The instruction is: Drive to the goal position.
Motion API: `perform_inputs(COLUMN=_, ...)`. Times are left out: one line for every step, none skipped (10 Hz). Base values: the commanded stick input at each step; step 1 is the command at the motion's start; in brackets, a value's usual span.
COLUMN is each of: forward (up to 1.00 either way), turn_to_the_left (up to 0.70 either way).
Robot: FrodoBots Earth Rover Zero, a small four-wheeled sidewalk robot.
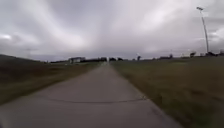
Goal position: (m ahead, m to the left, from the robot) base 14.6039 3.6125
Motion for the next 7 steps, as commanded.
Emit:
perform_inputs(forward=0.7, turn_to_the_left=0.0)
perform_inputs(forward=0.7, turn_to_the_left=0.0)
perform_inputs(forward=0.7, turn_to_the_left=0.0)
perform_inputs(forward=0.7, turn_to_the_left=0.0)
perform_inputs(forward=0.7, turn_to_the_left=0.0)
perform_inputs(forward=0.7, turn_to_the_left=0.0)
perform_inputs(forward=0.7, turn_to_the_left=0.0)
